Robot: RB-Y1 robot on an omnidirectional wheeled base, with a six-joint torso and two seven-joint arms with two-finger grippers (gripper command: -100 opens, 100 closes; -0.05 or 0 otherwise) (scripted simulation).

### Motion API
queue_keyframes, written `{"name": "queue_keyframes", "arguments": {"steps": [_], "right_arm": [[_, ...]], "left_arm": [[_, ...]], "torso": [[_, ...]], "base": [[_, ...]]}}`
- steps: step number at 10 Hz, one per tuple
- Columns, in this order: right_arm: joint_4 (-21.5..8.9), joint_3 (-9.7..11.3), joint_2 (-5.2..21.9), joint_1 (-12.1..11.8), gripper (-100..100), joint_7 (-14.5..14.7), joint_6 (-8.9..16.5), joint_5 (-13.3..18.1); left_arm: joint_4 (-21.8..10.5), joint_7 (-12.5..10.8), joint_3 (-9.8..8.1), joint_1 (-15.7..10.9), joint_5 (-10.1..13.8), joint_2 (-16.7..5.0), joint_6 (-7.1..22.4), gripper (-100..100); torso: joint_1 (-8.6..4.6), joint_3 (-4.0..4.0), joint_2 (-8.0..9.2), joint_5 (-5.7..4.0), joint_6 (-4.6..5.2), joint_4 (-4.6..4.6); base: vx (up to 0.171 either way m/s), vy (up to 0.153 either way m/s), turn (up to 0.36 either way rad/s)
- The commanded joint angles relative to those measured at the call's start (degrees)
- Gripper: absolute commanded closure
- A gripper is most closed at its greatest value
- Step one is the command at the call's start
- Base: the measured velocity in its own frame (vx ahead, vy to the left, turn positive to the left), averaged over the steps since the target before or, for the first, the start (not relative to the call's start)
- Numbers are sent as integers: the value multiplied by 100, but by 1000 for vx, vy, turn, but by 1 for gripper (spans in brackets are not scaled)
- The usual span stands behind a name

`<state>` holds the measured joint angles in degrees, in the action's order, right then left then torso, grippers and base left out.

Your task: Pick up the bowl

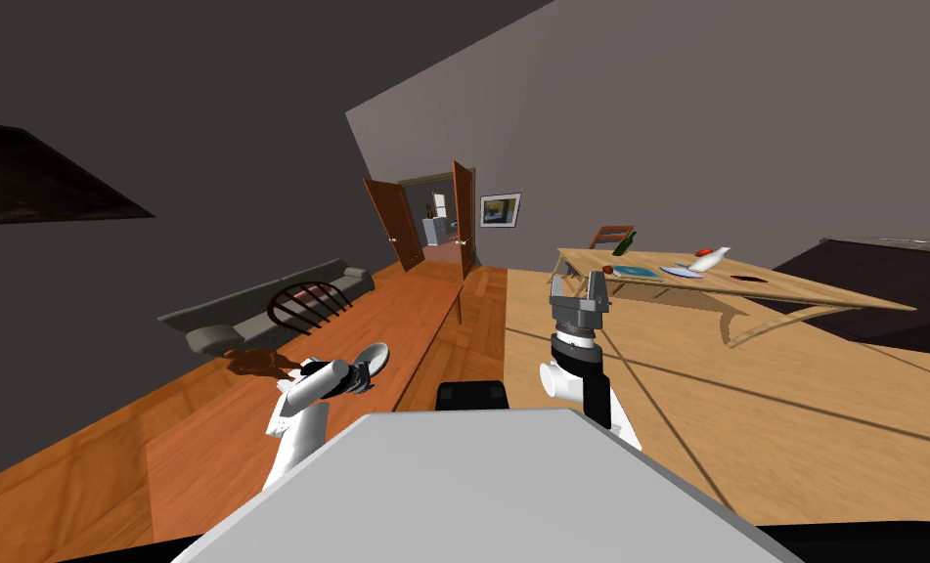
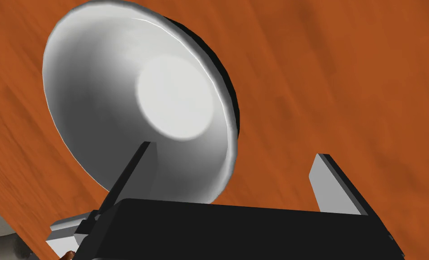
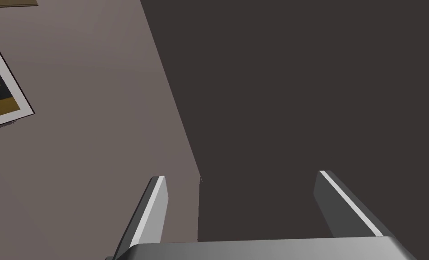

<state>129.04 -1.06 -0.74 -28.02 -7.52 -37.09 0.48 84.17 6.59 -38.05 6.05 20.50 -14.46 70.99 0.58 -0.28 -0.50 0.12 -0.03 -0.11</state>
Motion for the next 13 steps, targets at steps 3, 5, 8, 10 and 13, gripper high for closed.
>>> {"name": "queue_keyframes", "arguments": {"steps": [3, 5, 8, 10, 13], "right_arm": [[0, 1, -1, 1, 0, 0, 0, 0], [0, 1, -2, 2, 0, 0, 0, 0], [0, 2, -2, 2, 0, 0, 0, 0], [0, 2, -2, 2, 0, 0, 0, 0], [0, 2, -2, 2, 0, 0, 0, 0]], "left_arm": [[-187, -19, 75, -37, -39, 25, -179, -100], [-318, -32, 132, -62, -66, 45, -325, -100], [-369, -35, 149, -73, -71, 47, -373, 100], [-372, -37, 148, -67, -71, 50, -364, 100], [-370, -40, 146, -71, -70, 50, -368, 0]], "torso": [[-46, 21, 37, -9, 0, 8], [-48, 26, 45, -10, 0, 10], [-54, 29, 50, -11, 0, 11], [-55, 28, 47, -13, 5, 13], [-58, 28, 49, -14, 3, 12]], "base": [[25, 37, -1], [6, 24, 2], [0, 10, 1], [0, 0, 0], [0, 0, 0]]}}
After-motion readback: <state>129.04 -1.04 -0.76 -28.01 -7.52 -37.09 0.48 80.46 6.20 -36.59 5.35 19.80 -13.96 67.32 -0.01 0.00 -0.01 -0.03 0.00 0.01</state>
